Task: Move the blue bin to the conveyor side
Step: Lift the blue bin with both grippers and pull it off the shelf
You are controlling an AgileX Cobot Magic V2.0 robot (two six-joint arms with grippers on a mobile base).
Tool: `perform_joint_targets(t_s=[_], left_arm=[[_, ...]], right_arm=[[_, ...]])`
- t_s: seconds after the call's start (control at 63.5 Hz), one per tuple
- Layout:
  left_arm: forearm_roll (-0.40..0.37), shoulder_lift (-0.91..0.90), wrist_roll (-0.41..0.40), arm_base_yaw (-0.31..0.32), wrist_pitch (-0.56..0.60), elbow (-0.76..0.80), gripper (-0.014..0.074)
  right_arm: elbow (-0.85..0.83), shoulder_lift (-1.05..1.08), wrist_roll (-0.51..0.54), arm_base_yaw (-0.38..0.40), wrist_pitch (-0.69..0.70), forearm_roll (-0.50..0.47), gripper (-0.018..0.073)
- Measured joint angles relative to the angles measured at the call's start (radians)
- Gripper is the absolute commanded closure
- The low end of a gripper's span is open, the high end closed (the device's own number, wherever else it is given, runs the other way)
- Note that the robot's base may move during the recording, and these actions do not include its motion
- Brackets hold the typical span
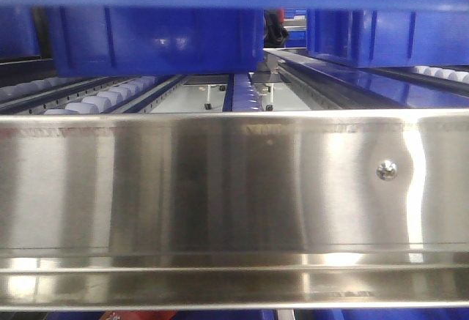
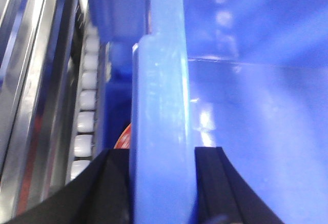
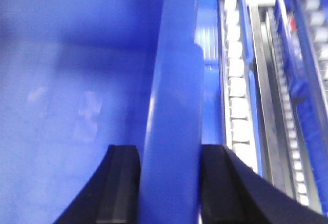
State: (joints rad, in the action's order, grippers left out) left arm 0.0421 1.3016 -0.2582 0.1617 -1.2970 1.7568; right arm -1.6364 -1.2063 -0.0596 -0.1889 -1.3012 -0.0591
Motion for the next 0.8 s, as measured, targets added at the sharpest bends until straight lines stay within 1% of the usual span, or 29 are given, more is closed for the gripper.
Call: perform_joint_targets(t_s=[0.284,0.473,0.803], left_arm=[[-0.018,-0.121,-0.008,0.000,-0.003,-0.103,0.0615],[-0.023,-0.162,-0.012,0.000,-0.003,-0.105,0.0615],[-0.023,-0.167,-0.014,0.000,-0.003,-0.105,0.0615]], right_arm=[[0.004,0.072,0.002,-0.002,0.017,-0.009,0.0640],[0.004,0.089,0.000,-0.002,0.007,-0.016,0.0640],[0.004,0.089,0.002,-0.002,0.006,-0.019,0.0640]])
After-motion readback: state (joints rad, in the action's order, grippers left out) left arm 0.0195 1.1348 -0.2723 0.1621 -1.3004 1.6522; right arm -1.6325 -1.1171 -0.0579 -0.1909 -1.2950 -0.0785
